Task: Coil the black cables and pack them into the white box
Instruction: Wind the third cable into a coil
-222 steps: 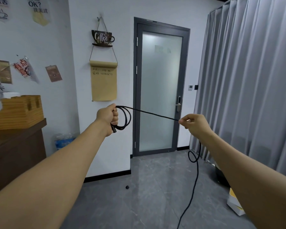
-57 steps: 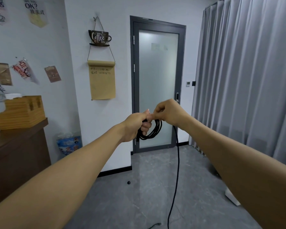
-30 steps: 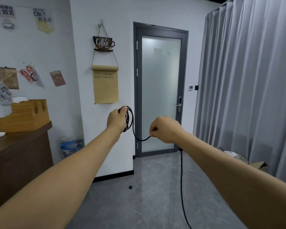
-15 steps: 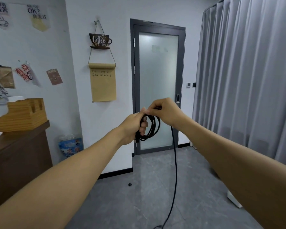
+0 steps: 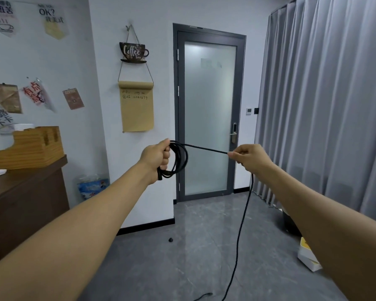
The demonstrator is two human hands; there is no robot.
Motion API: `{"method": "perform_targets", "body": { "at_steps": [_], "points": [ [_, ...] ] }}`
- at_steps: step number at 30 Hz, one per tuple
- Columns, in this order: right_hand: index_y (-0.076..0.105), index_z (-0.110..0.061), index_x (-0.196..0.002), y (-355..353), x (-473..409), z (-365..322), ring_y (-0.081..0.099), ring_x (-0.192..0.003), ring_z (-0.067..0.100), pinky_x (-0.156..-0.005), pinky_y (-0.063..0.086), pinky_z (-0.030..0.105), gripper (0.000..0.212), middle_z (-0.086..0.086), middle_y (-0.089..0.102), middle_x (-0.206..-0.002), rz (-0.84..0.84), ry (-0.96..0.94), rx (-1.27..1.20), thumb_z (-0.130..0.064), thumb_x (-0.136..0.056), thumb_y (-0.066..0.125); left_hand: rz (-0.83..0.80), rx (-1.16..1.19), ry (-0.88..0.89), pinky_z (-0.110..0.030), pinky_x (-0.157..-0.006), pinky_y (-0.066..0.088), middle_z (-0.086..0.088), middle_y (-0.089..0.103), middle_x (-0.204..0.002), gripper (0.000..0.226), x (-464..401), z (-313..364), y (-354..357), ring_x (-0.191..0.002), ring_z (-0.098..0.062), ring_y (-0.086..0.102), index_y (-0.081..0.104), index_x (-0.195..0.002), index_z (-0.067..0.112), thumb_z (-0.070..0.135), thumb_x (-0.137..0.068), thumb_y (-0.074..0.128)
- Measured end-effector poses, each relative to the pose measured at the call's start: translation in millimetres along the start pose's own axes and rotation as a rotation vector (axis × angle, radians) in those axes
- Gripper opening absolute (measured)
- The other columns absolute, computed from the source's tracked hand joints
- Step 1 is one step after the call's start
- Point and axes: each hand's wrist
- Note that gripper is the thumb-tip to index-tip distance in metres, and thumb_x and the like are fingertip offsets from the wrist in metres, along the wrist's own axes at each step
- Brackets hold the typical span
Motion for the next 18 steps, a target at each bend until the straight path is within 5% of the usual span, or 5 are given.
{"method": "perform_targets", "body": {
  "at_steps": [7, 10, 18],
  "points": [
    [0.067, -0.011, -0.080, 3, 0, 14, 0.049, -0.063, 0.011, -0.059, 0.039, 0.021, 0.006, 0.000, 0.057, -0.072, 0.085, -0.011, 0.159, -0.013, -0.086, 0.067, 0.250, 0.065, 0.006, -0.015, -0.034, 0.020, 0.006, 0.035, -0.049, 0.034, -8, 0, -16, -0.031, -0.005, 0.024, 0.041, -0.066, 0.015, 0.027, -0.097, 0.048],
    [0.070, -0.014, -0.080, 18, 1, -1, 0.060, -0.070, 0.018, -0.069, 0.052, 0.033, 0.010, 0.004, 0.067, -0.082, 0.057, -0.118, 0.409, -0.011, -0.086, 0.063, 0.289, -0.028, 0.044, -0.020, -0.043, 0.023, 0.002, 0.034, -0.057, 0.037, -11, 1, -12, -0.041, -0.011, 0.027, 0.038, -0.065, 0.016, 0.032, -0.099, 0.043],
    [0.073, -0.008, -0.085, 61, 14, -51, 0.062, -0.078, 0.018, -0.075, 0.054, 0.033, 0.011, 0.001, 0.070, -0.083, -0.343, -0.467, 0.588, -0.015, -0.084, 0.065, 0.160, -0.414, 0.180, -0.027, -0.049, 0.023, 0.000, 0.033, -0.059, 0.041, -10, -5, 16, -0.051, -0.015, 0.028, 0.033, -0.068, 0.015, 0.037, -0.102, 0.028]
  ]
}}
Point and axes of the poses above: each hand's wrist, its own x-axis away from the middle knuckle, its own y-axis out of the palm, z = x × y
